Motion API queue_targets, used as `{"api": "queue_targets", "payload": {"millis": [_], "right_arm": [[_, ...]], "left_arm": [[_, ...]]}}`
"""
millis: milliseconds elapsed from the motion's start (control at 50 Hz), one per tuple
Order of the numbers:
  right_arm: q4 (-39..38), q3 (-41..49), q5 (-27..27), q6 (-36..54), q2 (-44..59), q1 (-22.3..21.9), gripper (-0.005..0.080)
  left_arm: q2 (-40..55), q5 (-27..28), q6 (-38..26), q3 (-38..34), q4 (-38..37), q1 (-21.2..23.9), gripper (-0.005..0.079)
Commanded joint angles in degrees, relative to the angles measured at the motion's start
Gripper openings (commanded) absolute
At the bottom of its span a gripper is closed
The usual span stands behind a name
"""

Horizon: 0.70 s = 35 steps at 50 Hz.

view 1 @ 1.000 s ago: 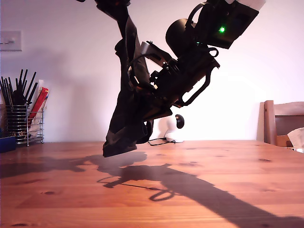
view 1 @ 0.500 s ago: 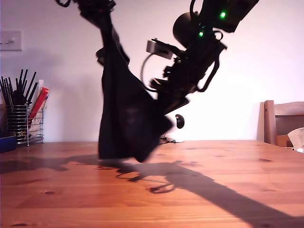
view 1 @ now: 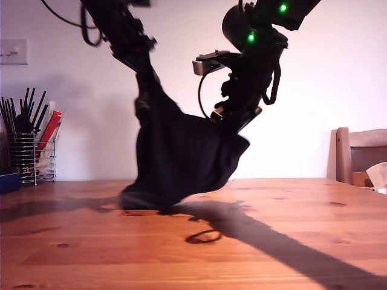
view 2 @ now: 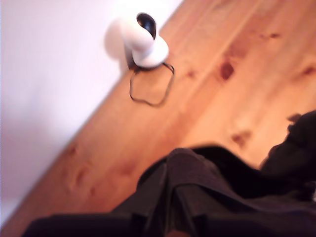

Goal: Fold the underwear in front of you. After folding it, place it to the right side.

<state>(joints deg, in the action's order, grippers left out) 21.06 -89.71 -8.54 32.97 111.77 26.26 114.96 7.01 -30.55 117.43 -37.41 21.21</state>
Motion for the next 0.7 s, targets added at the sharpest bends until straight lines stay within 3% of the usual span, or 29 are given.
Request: {"api": "queue_targets", "payload": {"millis": [0,680], "right_arm": [[-2.1,-0.8,-2.4,0.2,-0.7,-0.3,-0.0014],[-19.6,-0.8,-14.5,-0.2,-0.7,-0.6,-0.0014]], "left_arm": [[-0.5,0.1,0.1,0.0,2.1,-0.3,-0.0023],[0.2,0.0,0.1,0.0,14.8,-2.0,-0.0023]]}}
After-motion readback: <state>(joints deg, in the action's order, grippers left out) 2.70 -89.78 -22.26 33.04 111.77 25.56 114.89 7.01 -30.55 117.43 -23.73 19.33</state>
